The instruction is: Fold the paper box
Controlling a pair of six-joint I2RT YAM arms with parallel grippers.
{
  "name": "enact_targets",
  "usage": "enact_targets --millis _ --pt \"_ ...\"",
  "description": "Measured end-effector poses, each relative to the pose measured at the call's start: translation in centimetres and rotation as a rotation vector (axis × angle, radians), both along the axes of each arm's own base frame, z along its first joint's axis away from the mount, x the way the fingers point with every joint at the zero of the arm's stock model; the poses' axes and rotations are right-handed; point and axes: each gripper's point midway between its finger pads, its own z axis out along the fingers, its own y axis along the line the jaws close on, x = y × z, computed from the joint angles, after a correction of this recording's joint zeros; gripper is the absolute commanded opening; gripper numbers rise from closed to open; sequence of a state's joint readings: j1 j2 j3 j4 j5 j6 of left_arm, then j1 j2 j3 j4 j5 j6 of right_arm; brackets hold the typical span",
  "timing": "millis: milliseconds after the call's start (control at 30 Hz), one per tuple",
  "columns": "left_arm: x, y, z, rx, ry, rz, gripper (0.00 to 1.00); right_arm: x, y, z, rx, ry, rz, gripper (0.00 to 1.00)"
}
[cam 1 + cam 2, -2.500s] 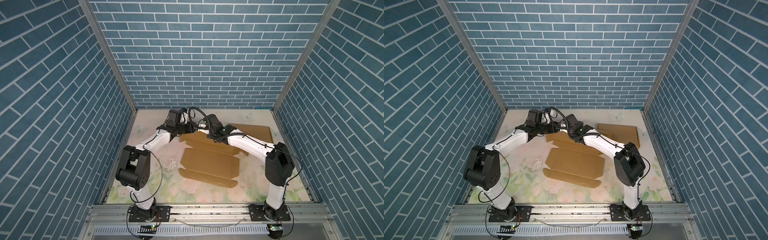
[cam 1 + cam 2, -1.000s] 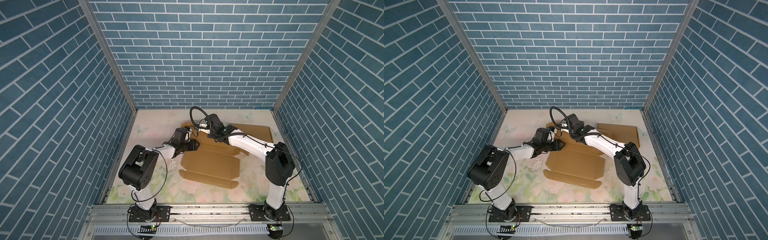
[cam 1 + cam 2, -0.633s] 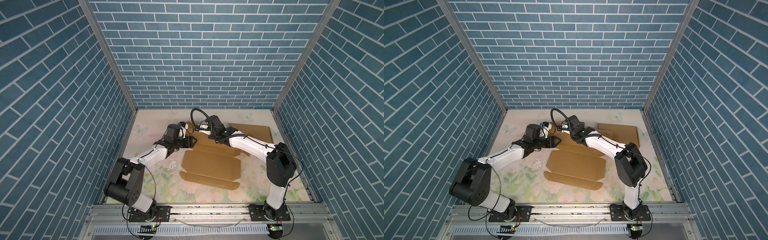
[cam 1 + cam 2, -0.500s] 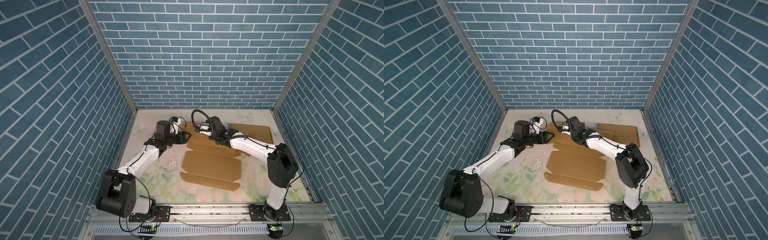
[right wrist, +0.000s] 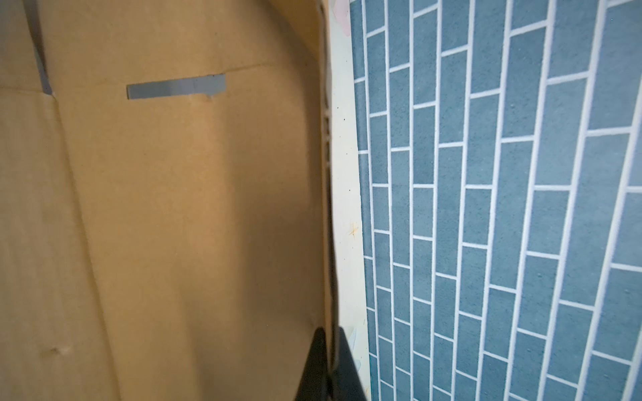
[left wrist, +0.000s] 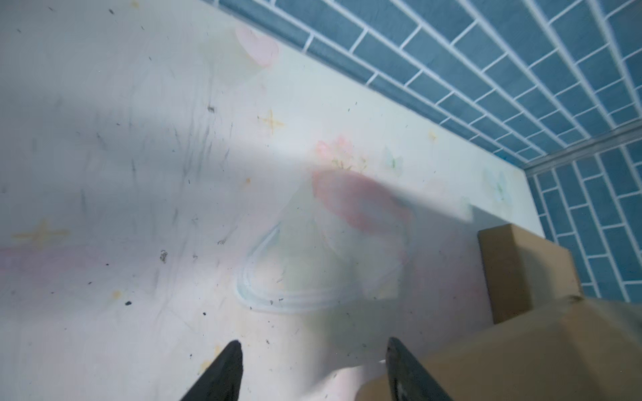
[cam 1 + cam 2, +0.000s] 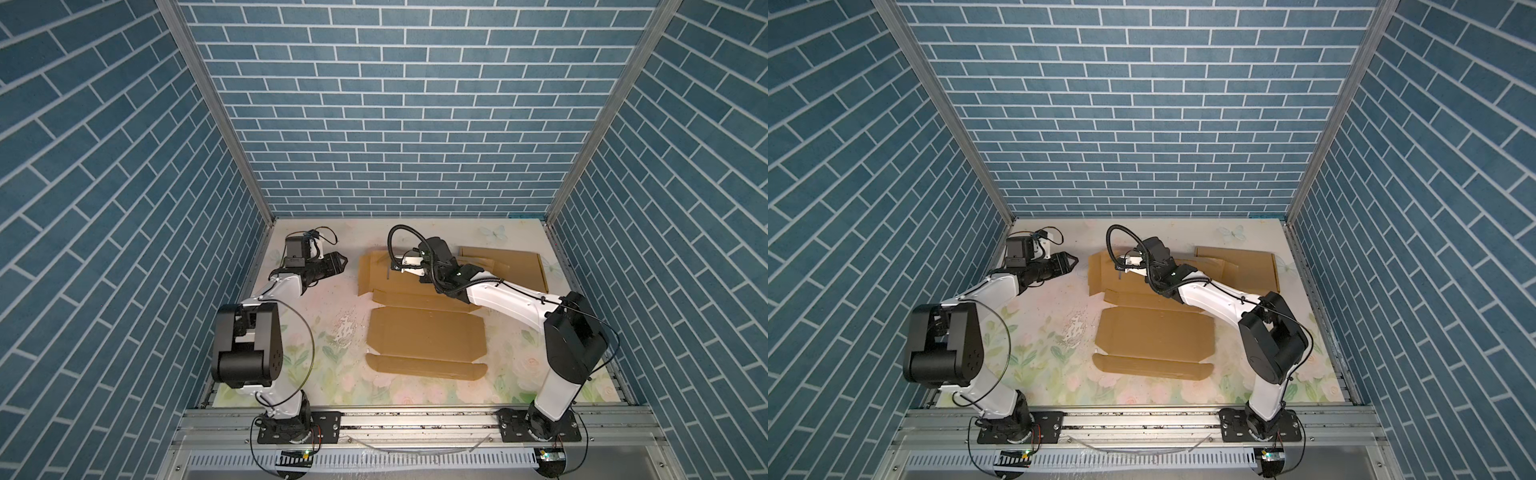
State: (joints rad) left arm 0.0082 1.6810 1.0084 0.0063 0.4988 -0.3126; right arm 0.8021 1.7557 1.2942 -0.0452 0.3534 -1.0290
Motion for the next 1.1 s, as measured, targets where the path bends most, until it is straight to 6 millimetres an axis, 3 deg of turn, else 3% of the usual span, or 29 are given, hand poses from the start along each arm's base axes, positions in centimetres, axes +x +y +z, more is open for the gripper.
enact_targets --millis 133,333,733,1100 --pt "0.2 -2.7 -1.4 0.023 0.005 -0.107 0.68 -0.2 0.4 0.2 0.022 -0.003 0.023 0.0" --pt "-1.1 -6.3 -1.3 0.045 -0.012 -0.265 0.69 -0.4 0.7 0.2 0.021 -0.003 0.046 0.0" --pt "-4.5 -9.9 0.5 0.098 -0.046 -0.373 0.71 -0.9 0.9 0.0 0.007 0.004 0.062 0.0" --pt "-8.5 -10.0 -3.3 0.091 0.037 -0.345 0.71 -1.2 1.1 -0.2 0.001 0.009 0.069 0.0"
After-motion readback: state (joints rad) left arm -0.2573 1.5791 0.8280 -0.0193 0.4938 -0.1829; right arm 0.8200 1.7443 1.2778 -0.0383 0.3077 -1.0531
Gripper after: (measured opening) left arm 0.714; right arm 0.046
